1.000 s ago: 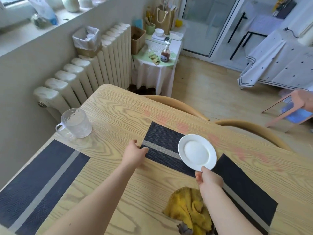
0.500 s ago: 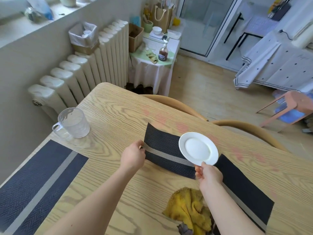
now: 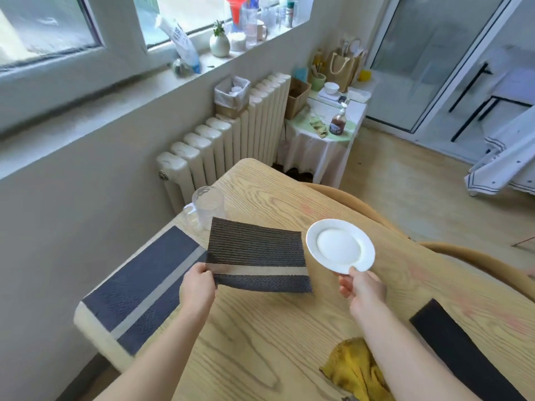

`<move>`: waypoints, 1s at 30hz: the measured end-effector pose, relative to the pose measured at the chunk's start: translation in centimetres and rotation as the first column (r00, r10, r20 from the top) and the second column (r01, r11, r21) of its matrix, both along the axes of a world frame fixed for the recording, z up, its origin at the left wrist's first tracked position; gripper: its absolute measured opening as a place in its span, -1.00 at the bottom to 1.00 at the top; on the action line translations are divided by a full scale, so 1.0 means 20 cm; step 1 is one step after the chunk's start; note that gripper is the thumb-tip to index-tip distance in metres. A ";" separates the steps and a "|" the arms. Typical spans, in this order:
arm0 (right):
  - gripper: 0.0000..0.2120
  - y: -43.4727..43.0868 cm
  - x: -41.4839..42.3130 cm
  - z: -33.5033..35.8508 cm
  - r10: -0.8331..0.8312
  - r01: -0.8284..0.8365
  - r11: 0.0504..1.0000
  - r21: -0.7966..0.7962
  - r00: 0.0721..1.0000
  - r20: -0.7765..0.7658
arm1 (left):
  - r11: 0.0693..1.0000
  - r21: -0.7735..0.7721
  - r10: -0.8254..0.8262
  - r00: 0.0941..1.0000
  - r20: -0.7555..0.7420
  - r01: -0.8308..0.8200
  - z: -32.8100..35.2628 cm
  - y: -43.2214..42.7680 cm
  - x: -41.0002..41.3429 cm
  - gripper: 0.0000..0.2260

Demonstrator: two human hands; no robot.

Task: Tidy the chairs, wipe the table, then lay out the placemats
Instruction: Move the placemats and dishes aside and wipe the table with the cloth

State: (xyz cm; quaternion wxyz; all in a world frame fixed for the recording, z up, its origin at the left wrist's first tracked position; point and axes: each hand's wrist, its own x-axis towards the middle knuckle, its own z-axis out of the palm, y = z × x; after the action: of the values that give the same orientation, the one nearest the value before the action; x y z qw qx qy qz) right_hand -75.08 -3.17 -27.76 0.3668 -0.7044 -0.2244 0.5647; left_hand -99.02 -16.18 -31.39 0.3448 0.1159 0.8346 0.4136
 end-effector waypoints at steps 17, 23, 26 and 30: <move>-0.88 0.09 -0.77 -0.20 0.298 -0.302 0.952 -0.048 0.952 -0.075 | 0.877 -0.232 0.358 0.895 -0.267 -0.421 -0.11 -0.60 -0.46 -0.71; -0.86 0.12 -0.87 -0.22 0.369 -0.376 0.925 -0.058 0.923 -0.110 | 0.904 -0.363 -0.024 0.822 -0.569 -0.225 -0.14 -0.60 -0.41 -0.38; -0.86 0.10 -0.87 -0.21 0.396 -0.410 0.908 -0.084 0.907 -0.144 | 0.929 -0.346 -0.159 0.700 -0.697 -0.133 -0.15 -0.57 -0.41 -0.37; -0.75 0.07 -0.84 -0.19 0.447 -0.456 0.884 -0.097 0.888 -0.106 | 0.952 -0.269 -0.301 0.600 -0.742 0.145 -0.11 -0.45 -0.35 -0.44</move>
State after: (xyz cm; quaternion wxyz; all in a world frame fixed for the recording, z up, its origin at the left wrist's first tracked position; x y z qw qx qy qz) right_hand -91.83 -1.72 -31.51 0.1914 -0.6299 -0.3333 0.6749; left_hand -106.11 -25.20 -33.65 0.0106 0.3543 0.9136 0.1995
